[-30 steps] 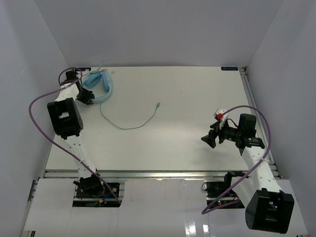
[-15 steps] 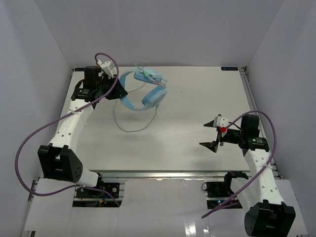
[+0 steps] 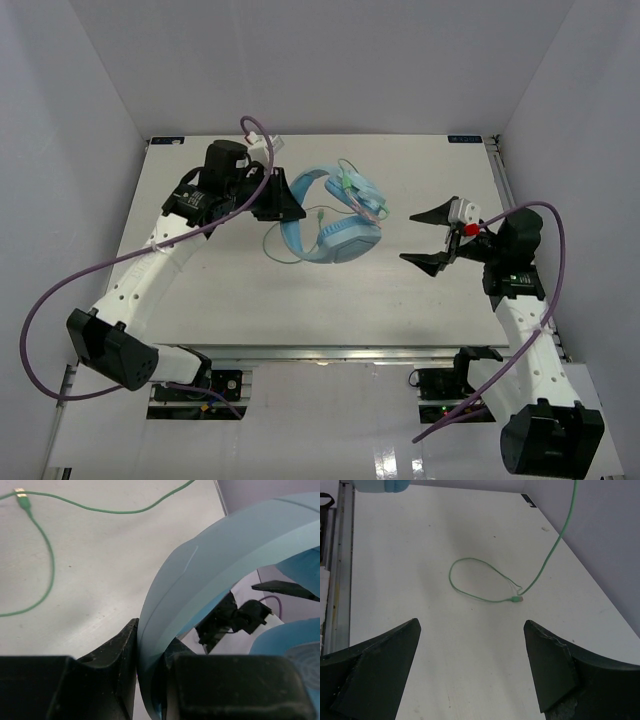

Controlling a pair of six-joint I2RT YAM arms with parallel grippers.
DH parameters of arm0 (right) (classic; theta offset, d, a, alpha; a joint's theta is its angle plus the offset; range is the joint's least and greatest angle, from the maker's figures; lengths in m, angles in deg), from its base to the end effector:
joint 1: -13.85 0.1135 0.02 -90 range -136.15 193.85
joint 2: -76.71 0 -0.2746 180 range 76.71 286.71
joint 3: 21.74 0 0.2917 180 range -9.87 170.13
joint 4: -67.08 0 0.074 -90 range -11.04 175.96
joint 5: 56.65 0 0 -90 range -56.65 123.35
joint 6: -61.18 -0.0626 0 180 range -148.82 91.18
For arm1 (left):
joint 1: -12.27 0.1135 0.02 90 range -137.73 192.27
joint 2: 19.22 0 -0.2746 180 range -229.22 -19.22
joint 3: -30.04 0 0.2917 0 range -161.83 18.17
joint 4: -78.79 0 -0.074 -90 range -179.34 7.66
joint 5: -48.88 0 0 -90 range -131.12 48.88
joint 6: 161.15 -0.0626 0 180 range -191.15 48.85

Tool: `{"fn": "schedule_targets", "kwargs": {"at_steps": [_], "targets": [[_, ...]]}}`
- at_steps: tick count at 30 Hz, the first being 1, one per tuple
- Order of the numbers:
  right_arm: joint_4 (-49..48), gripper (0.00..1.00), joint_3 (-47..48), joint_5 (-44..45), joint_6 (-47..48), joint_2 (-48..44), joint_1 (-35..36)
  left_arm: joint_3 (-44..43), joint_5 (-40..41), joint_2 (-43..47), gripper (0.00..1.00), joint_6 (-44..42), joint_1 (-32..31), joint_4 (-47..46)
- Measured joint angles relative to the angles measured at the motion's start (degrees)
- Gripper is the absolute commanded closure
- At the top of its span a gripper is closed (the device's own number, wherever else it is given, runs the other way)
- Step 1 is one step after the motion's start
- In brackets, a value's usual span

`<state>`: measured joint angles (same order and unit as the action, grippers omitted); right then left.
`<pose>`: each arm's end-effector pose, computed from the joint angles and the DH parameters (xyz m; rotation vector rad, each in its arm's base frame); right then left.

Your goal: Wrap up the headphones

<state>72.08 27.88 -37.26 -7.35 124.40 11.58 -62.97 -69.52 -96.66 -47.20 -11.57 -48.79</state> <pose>0.2235 0.0502 0.3213 -1.1214 1.1829 0.6741 0.3031 -0.1665 0.3824 0.2880 2.2930 -0.9950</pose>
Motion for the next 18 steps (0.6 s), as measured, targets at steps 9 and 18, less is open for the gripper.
{"fn": "schedule_targets", "kwargs": {"at_steps": [9,18], "targets": [[-9.65,0.10,2.96,3.82,-11.10,9.94,10.32,-9.74,1.56,-0.16,1.00,4.37,-9.17,5.38],[-23.99,0.10,2.96,13.28,-24.70,17.78,15.07,-20.80,2.77,-1.03,1.00,6.84,-11.80,8.66]]}}
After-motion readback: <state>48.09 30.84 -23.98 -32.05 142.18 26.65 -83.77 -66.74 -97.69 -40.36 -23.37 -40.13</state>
